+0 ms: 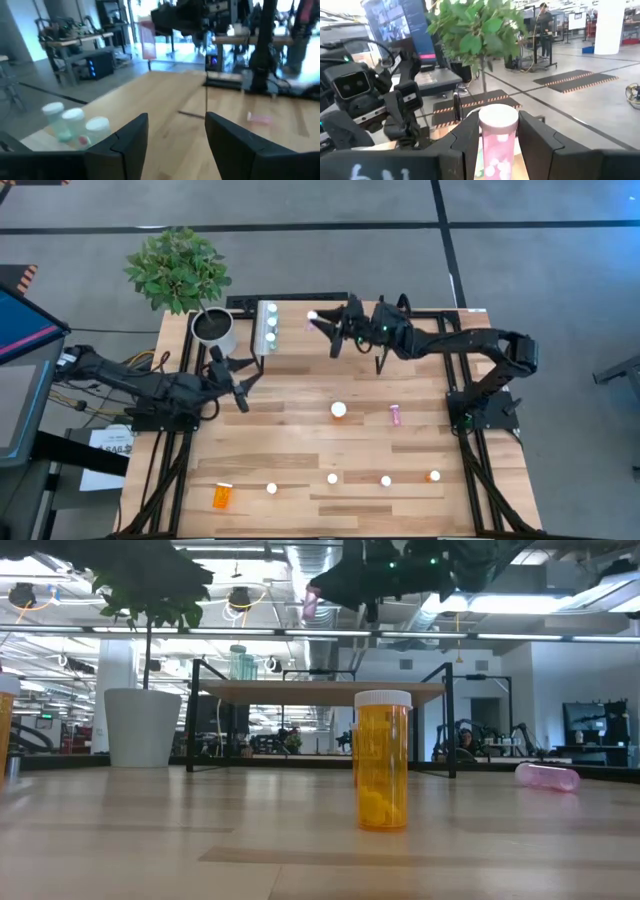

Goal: Pick and place medicine bottles onto shelf by color
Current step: Put the top pink pill bottle on the shelf

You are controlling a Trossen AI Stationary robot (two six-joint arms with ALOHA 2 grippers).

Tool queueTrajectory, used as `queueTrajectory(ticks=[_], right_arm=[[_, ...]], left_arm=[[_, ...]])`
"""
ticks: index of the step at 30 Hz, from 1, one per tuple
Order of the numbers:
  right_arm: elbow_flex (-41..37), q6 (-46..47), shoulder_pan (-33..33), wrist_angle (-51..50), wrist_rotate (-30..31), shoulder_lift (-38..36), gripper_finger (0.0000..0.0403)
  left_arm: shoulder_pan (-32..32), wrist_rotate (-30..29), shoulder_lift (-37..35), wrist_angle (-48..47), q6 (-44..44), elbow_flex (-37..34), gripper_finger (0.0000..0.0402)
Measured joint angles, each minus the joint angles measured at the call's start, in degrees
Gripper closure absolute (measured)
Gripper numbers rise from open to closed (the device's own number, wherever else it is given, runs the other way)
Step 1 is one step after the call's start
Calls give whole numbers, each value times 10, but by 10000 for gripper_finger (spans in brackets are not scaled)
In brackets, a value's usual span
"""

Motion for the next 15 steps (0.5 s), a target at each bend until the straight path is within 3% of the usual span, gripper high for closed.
queueTrajectory(ticks=[4, 7, 15], right_arm=[[20, -3, -25, 7, -15, 17, 256], [58, -3, -40, -22, -59, 59, 255], [199, -15, -75, -134, -134, 161, 260]], left_arm=[[53, 98, -35, 11, -1, -21, 231], [93, 165, -50, 17, -2, -22, 240], [150, 227, -53, 15, -1, -22, 258]])
